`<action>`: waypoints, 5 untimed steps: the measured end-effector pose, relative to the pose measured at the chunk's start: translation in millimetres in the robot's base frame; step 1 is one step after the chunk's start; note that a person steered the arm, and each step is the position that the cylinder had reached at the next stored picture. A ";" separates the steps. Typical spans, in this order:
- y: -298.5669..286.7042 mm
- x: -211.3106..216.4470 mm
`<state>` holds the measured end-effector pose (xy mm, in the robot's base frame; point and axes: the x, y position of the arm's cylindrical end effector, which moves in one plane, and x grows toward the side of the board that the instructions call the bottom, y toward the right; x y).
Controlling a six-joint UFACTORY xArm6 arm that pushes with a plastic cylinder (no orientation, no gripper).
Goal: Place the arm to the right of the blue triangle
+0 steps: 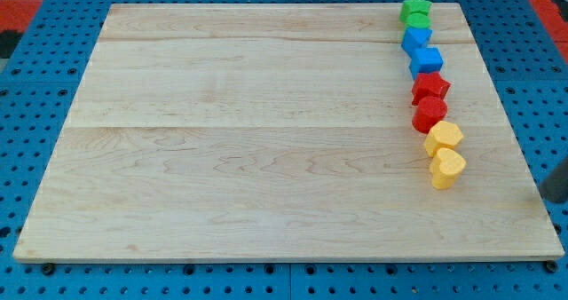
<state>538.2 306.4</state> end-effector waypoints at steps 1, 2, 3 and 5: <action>0.1 -39.5; 0.1 -83.9; 0.1 -129.2; 0.1 -210.7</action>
<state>327.5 306.5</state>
